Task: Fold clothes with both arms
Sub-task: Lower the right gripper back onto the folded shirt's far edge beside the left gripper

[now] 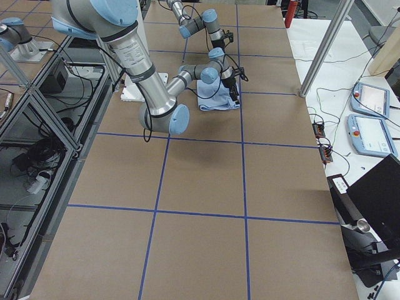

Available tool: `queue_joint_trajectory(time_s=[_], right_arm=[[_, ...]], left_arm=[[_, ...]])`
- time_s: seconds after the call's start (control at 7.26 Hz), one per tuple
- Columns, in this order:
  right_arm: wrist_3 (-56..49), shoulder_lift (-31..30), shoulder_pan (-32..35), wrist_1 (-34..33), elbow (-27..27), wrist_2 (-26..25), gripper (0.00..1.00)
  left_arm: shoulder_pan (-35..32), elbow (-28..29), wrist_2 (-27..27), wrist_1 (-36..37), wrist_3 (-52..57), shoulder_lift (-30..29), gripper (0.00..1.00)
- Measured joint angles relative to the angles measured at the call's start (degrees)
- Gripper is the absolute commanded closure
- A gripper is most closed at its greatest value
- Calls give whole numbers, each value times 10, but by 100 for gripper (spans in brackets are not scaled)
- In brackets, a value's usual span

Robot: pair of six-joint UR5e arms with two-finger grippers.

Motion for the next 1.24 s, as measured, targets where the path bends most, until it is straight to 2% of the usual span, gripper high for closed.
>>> queue_joint_trajectory(time_s=[0.55, 0.96, 1.1, 1.24], right_arm=[[-19, 0, -28, -10, 6, -36, 39], [-100, -21, -29, -16, 23, -52, 46], [-114, -25, -29, -16, 25, -54, 54], [-123, -25, -29, -16, 28, -55, 58]], left_arm=[[0, 1, 0, 0, -1, 0, 0], [0, 3, 0, -6, -2, 0, 0], [0, 5, 0, -13, -2, 1, 0], [0, 7, 0, -17, -2, 1, 0]])
